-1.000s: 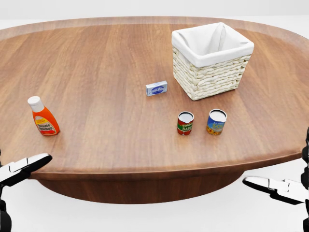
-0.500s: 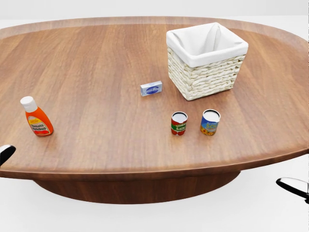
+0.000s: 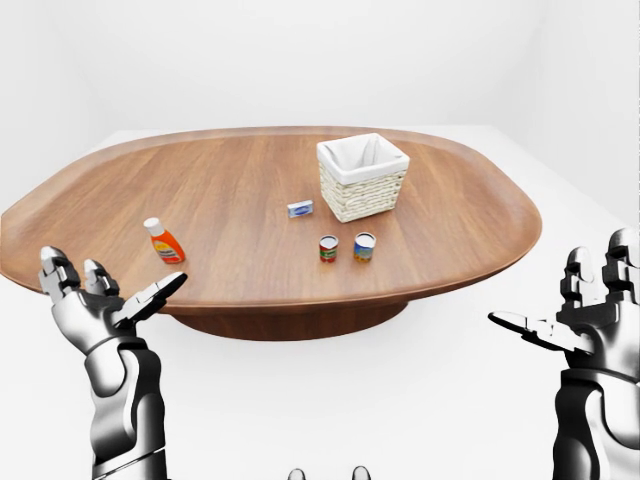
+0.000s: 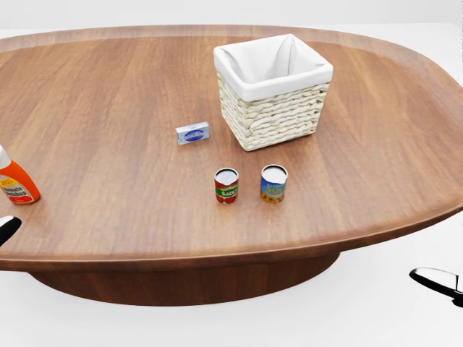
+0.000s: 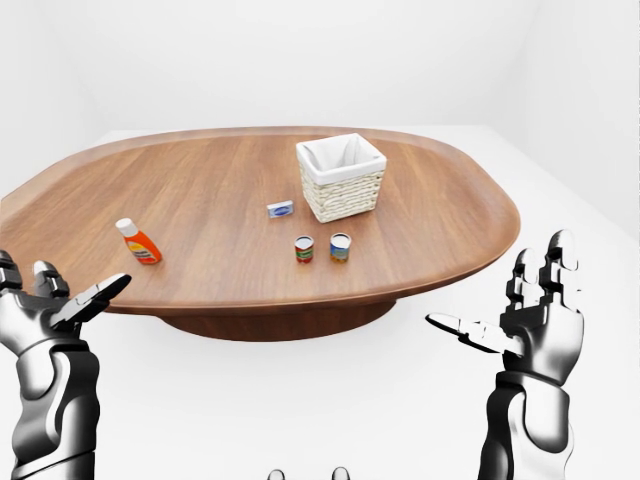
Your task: Pick up the tomato sauce, and put it in the basket.
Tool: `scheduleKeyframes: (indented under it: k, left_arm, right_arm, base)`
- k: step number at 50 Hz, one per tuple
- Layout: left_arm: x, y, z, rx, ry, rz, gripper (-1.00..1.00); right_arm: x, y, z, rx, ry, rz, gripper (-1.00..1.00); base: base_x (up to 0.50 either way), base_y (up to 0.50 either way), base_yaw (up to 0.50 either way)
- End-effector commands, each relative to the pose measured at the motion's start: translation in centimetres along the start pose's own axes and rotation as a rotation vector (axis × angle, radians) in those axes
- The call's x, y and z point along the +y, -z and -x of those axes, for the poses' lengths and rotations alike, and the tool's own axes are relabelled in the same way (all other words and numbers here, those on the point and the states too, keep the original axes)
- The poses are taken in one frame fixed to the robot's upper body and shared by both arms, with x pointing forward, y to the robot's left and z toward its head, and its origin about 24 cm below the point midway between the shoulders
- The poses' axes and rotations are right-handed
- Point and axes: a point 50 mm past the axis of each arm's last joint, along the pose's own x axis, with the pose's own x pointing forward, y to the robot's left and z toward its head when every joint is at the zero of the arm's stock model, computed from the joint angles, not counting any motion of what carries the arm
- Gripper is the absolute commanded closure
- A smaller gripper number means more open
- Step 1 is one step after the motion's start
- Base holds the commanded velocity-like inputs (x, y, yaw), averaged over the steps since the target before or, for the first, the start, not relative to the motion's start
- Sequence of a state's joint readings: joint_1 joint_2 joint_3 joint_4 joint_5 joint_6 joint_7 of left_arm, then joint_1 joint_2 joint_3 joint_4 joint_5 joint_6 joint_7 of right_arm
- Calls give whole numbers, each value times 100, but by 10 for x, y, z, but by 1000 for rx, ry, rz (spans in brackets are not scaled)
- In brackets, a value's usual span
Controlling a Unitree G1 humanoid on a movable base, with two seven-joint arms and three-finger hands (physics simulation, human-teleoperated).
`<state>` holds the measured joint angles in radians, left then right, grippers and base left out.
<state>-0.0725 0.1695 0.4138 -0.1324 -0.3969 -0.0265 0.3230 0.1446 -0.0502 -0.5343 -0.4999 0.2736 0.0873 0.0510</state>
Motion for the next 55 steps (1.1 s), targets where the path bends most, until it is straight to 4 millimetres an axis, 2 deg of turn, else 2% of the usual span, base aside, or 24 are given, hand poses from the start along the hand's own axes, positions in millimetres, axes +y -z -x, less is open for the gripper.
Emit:
scheduleKeyframes:
  k: [1, 55]
  left_arm:
    - [-1, 0, 0, 2, 3, -3, -100]
    - [0, 0, -1, 3, -1, -5, -100]
  right_arm:
    - [0, 1, 0, 3, -3, 1, -100]
    - [-1, 4, 0, 17, -1, 0, -100]
  base:
    - [0, -30, 0]
    - [0, -30, 0]
